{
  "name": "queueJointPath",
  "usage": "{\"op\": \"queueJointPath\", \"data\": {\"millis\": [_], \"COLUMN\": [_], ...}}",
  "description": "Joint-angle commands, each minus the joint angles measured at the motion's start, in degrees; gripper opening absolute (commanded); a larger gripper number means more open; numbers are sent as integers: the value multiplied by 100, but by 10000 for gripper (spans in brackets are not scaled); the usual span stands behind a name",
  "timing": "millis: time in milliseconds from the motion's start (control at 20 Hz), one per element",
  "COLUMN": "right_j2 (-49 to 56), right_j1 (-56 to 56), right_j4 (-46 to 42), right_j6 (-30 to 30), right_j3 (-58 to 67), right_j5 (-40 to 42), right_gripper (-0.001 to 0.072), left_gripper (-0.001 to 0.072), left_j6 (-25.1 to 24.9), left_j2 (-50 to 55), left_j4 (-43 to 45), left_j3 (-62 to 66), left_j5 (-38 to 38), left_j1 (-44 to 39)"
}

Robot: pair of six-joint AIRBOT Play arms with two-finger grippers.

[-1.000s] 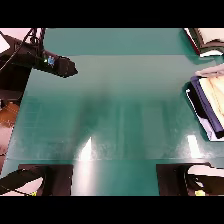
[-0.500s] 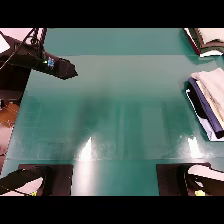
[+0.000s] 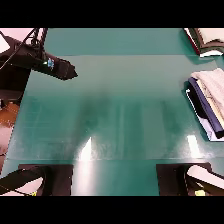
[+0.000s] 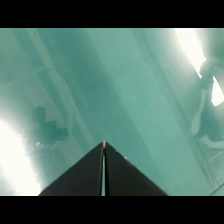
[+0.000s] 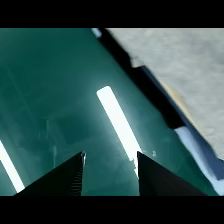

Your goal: Fold the shirts.

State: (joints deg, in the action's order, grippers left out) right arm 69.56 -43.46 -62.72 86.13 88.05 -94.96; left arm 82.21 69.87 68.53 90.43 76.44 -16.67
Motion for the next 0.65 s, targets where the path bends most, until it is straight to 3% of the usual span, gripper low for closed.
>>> {"op": "queueJointPath", "data": {"millis": [0,150,400,600], "right_j2": [-201,-225,-225,-225], "right_j1": [1069,2041,3117,3311], "right_j4": [461,452,420,422], "right_j6": [-4,-26,-26,-26], "right_j3": [-114,-114,-114,-114], "right_j5": [203,372,678,741], "right_gripper": [280,16,15,14], "left_gripper": [25,25,25,25], "left_j6": [2,4,4,2], "left_j2": [0,0,0,0], "left_j4": [-2,-4,-4,-4], "left_j3": [0,0,0,0], "left_j5": [33,-136,-149,-149], "left_j1": [0,0,0,0]}}
